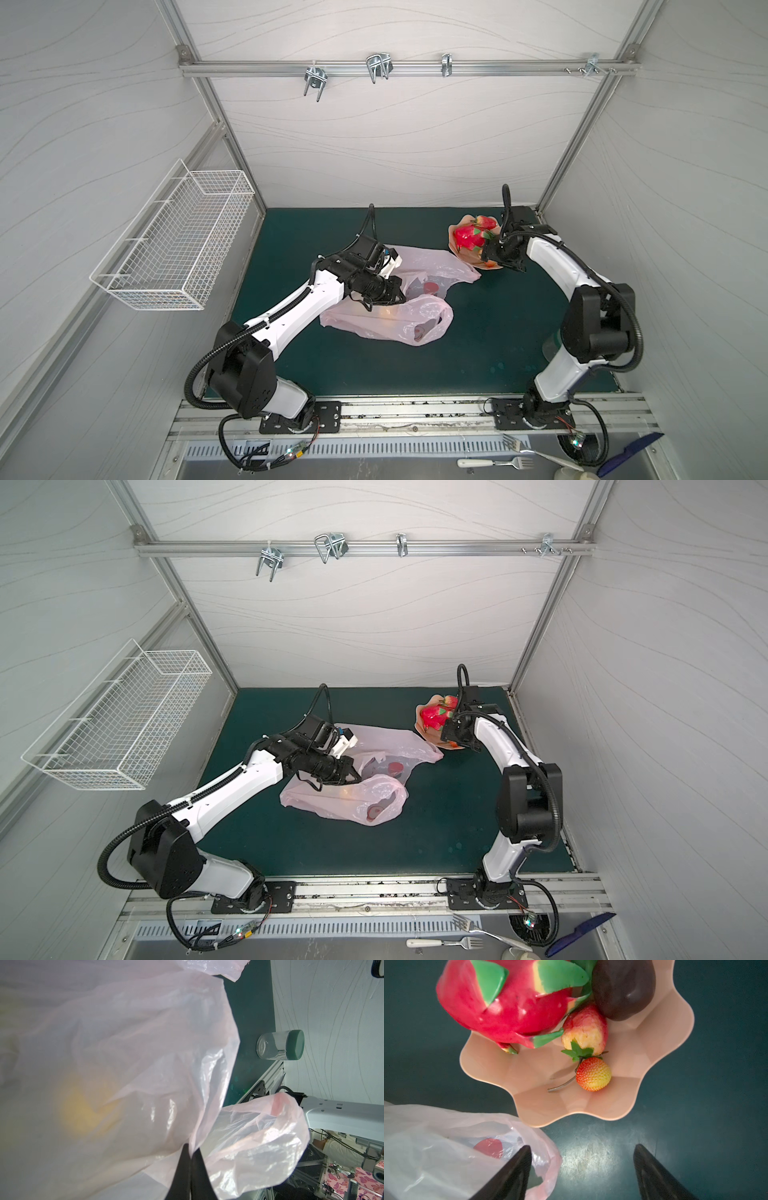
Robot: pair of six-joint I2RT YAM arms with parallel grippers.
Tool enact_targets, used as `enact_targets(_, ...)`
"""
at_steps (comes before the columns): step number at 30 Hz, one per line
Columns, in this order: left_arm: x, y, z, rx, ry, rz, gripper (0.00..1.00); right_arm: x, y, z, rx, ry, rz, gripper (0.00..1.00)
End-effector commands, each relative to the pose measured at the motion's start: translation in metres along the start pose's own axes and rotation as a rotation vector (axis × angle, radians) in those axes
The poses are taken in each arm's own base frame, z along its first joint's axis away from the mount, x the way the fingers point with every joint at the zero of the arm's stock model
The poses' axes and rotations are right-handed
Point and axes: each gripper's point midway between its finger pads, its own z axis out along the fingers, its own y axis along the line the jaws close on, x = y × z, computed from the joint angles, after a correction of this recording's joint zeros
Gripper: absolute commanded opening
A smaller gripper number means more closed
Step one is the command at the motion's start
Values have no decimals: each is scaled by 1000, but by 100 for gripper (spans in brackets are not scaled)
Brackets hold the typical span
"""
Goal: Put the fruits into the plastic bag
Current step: 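Lower the right gripper into the bowl and close on the small strawberry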
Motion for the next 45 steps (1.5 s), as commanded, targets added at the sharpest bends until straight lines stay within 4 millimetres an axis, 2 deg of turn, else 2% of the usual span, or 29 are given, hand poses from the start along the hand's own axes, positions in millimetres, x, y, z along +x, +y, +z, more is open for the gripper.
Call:
enact_targets(1, -4, -9, -9, 16, -24, 37, 0, -7, -10, 12, 41, 19, -26, 74)
enact_targets(10, -3, -8, -9, 16, -20, 33, 0, -11, -18, 48, 85, 85, -44, 65)
enact_targets(27, -3, -7, -8, 11, -14, 33, 0, -14, -19, 71, 102, 124, -72, 56)
enact_targets(37, -2, -6, -8, 6, -13, 31, 0, -18, -17, 70, 99, 121, -78, 40)
enact_targets(45, -3, -6, -8, 2, -13, 32, 0, -29, -12, 49, 73, 66, -61, 27)
